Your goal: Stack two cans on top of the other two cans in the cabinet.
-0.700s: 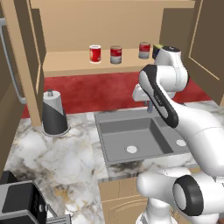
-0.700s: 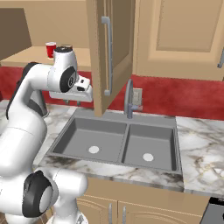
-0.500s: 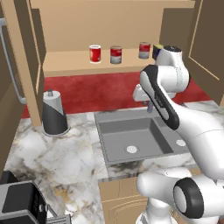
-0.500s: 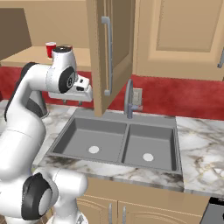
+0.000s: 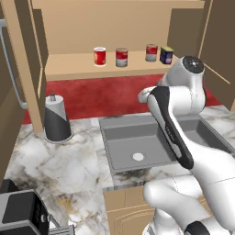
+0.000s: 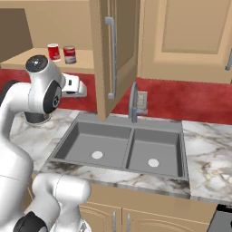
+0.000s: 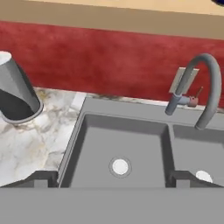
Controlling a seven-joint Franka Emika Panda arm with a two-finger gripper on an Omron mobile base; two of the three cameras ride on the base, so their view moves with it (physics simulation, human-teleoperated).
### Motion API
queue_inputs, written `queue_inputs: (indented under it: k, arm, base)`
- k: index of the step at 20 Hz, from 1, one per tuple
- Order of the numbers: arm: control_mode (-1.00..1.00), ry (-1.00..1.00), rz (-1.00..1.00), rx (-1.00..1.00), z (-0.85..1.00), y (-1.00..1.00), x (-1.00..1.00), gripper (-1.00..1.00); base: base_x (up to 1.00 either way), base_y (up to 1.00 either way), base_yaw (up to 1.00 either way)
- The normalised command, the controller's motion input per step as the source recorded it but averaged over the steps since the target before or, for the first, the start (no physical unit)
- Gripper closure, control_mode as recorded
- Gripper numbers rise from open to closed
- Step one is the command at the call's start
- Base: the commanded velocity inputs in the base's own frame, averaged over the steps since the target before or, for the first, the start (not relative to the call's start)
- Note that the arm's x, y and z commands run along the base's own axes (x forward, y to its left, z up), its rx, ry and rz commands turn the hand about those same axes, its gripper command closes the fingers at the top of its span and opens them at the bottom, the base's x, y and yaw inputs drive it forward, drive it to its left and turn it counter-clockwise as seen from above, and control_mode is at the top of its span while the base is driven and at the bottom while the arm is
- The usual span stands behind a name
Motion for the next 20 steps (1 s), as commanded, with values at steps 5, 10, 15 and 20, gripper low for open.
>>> queue_inputs:
  k: [5, 10, 15, 20]
  arm:
    - [-1.00, -0.29, 0.05, -0.04, 0.56, 0.31, 0.18, -1.00]
    - [-1.00, -0.11, 0.06, -0.01, 0.59, 0.28, 0.22, -1.00]
    - [-1.00, -0.01, 0.01, 0.00, 0.48, 0.23, 0.23, -1.00]
    - [-1.00, 0.03, 0.00, 0.02, 0.27, 0.08, 0.20, -1.00]
  base:
    - [0.00, 0.00, 0.00]
    - [0.00, 0.00, 0.00]
    - [0.00, 0.00, 0.00]
    - [0.00, 0.00, 0.00]
